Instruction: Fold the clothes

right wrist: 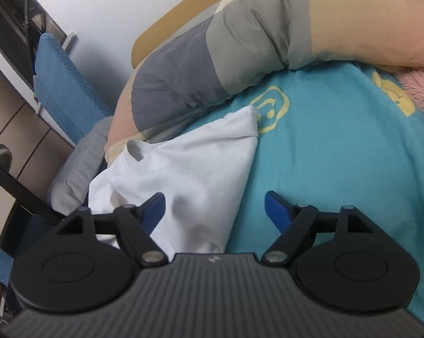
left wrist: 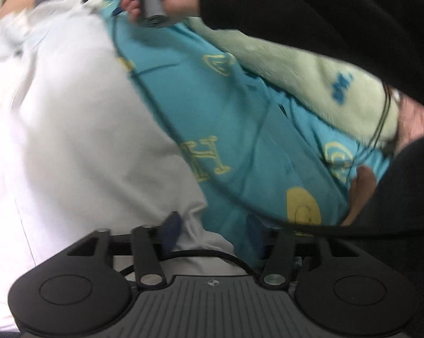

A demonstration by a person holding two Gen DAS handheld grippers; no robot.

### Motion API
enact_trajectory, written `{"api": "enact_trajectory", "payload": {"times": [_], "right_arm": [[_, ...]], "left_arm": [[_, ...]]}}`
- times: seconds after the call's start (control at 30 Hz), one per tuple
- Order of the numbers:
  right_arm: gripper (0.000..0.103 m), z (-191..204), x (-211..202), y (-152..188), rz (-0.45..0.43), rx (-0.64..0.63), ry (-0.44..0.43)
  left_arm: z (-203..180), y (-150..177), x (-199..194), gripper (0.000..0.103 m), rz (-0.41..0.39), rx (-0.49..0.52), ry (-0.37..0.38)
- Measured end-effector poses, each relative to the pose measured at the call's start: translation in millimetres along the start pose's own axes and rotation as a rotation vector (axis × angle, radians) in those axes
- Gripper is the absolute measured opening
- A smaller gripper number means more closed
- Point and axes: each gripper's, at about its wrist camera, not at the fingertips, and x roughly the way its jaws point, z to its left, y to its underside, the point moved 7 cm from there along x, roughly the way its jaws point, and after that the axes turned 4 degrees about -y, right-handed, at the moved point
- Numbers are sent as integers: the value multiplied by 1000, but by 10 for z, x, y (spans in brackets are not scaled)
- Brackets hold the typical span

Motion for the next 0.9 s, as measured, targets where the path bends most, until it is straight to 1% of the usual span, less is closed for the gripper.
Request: {"api": "enact_trajectory", "payload": {"times": [0.03,0.1,0.13,0.17,0.2,0.23,0.27,0.3,0.33,0.37,0.4,0.43,0.57,0.73,0.83,0.9], "right_arm": [[84,-4,-18,0,0,1,-3],[84,4,42,-11,-12,8,-18],[84,10,92,-19,-21,13,-28],[84,16,142,-27,-30,18,-39],[83,23,192,-35,-39,23,-49],[83,29,242,-44,-48,28,-59],[83,35,292,-52,-57,33,-69],[82,51,352,-59,-61,38,-77],[73,90,424,-66,-55,28,-75],[61,148,487,-78,-45,-10,-57],[27,196,501,-105,-38,-45,-42],[7,222,450,-149,-40,-57,-42],[6,328,246,-327,-49,-104,-41],[6,461,-8,-549,-60,-163,-41],[6,520,-158,-685,-70,-193,-39],[6,458,-239,-787,-88,-192,-26]], "left_arm": [[-37,16,-1,58,-3,20,-20],[-44,39,-1,54,-11,19,-46],[-35,35,14,43,-18,8,-64],[-9,37,12,26,-29,4,-95],[16,37,8,16,-38,-4,-117],[38,26,5,6,-43,-23,-115],[60,15,1,4,-49,-42,-114],[79,4,-3,3,-52,-59,-111],[86,-8,-13,3,-52,-65,-104],[78,-31,-32,3,-60,-66,-99],[67,-54,-53,3,-67,-68,-94],[46,-83,-83,3,-68,-72,-95],[-37,-209,-230,2,-73,-95,-87],[-204,-464,-520,2,-111,-89,-74],[-398,-598,-579,2,-107,-76,-43],[-529,-697,-542,2,-103,-75,-10]]}}
